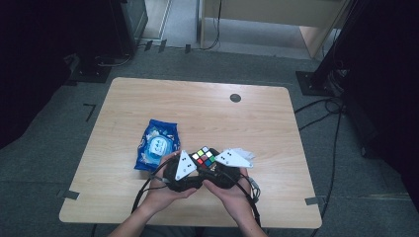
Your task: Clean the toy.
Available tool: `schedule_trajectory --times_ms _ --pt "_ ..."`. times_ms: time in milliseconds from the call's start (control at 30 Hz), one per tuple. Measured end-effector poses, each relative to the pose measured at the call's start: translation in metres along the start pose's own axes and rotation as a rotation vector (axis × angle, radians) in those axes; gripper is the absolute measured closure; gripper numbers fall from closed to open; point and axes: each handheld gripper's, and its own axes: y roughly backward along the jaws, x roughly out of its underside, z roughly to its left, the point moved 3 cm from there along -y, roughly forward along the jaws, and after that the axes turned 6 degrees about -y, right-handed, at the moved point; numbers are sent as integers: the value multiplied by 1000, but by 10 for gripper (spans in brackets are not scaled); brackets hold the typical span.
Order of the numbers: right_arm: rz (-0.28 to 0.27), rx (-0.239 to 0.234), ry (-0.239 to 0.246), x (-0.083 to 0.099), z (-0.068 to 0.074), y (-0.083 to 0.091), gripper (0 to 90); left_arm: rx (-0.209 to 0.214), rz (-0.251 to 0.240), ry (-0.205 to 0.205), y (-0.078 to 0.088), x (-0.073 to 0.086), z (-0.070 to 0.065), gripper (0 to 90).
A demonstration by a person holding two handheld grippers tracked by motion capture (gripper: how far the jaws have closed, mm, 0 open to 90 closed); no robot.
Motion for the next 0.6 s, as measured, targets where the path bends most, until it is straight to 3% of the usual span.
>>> schedule_trajectory --times_ms 167,233,400,467,600 --pt "34 9 -11 2 -3 -1 344 0 4 -28 0 0 -2 342" --pt "53 -1 -50 2 -6 0 346 3 -3 -40 0 0 -3 342" --pt "96 -75 -223 -1 -18 5 351 35 -26 -44 1 -2 -5 341" --pt "109 -96 -269 0 -22 6 351 40 -29 -39 1 -2 -5 340" --pt "52 -107 -318 -3 -27 10 351 7 2 -39 -2 1 -4 308"
